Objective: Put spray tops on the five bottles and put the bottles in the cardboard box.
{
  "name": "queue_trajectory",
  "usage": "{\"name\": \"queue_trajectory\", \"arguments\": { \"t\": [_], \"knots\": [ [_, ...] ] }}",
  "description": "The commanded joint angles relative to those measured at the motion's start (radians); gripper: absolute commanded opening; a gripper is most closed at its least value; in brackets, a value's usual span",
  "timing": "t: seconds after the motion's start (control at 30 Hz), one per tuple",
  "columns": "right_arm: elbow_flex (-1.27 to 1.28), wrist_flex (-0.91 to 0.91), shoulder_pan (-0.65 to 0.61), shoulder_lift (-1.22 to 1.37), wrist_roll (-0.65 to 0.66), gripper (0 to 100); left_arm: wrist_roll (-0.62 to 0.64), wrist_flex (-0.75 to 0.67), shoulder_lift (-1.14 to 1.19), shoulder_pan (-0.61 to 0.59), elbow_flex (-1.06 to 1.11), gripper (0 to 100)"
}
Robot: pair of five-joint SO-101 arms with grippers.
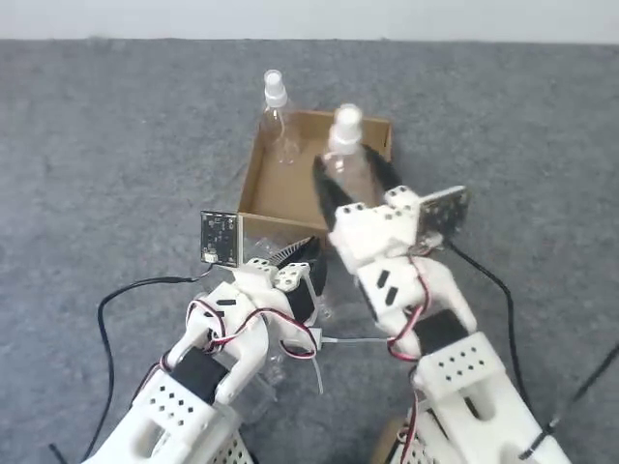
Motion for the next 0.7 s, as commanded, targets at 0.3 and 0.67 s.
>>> {"name": "queue_trajectory", "arguments": {
  "t": [0.3,0.67],
  "knots": [
    [-0.121,0.186,-0.174,-0.093,-0.028,0.6,0.002,-0.037,-0.021,-0.003,-0.019,1],
    [-0.127,0.458,-0.179,-0.321,-0.028,0.6,0.002,-0.037,-0.021,-0.005,-0.019,1]
  ]
}}
